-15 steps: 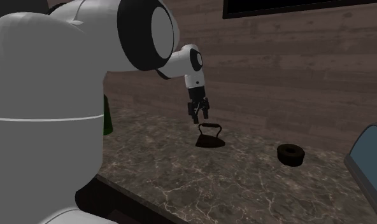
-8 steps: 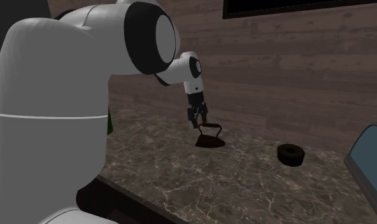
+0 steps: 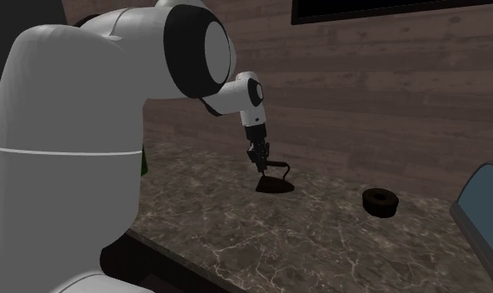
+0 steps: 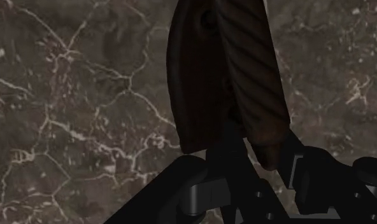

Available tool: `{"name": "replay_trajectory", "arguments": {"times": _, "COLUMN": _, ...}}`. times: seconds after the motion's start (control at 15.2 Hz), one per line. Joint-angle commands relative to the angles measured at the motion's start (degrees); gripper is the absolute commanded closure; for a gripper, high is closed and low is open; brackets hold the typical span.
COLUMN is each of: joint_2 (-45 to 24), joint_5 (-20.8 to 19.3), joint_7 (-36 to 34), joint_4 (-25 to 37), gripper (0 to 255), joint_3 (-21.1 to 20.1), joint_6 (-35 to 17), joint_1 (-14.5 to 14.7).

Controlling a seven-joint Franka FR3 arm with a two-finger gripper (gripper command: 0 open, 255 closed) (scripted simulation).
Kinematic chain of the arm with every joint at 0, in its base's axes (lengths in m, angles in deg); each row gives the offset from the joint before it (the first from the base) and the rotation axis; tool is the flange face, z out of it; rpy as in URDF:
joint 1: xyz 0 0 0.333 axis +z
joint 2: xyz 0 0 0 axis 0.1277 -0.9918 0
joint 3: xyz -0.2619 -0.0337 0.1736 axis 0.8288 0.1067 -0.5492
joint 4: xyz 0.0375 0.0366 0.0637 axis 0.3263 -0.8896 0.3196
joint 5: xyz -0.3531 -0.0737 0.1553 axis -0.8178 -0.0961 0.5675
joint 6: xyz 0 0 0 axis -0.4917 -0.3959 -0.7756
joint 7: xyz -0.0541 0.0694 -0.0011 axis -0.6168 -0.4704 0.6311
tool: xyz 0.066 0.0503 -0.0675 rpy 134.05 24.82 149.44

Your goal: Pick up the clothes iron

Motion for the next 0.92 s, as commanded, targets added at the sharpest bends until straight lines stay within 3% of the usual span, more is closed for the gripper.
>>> {"name": "replay_trajectory", "arguments": {"times": 0.0, "joint_2": -0.02, "joint_5": 0.00, "joint_7": 0.00, "joint_4": -0.01, "gripper": 255, "joint_3": 0.01, "joint_6": 0.00, "joint_1": -0.01}}
{"name": "replay_trajectory", "arguments": {"times": 0.26, "joint_2": -0.01, "joint_5": 0.00, "joint_7": -0.01, "joint_4": -0.01, "gripper": 255, "joint_3": 0.00, "joint_6": 0.01, "joint_1": 0.00}}
{"name": "replay_trajectory", "arguments": {"times": 0.86, "joint_2": 1.47, "joint_5": 0.29, "joint_7": 1.29, "joint_4": 4.81, "gripper": 255, "joint_3": -0.04, "joint_6": 6.18, "joint_1": 0.13}}
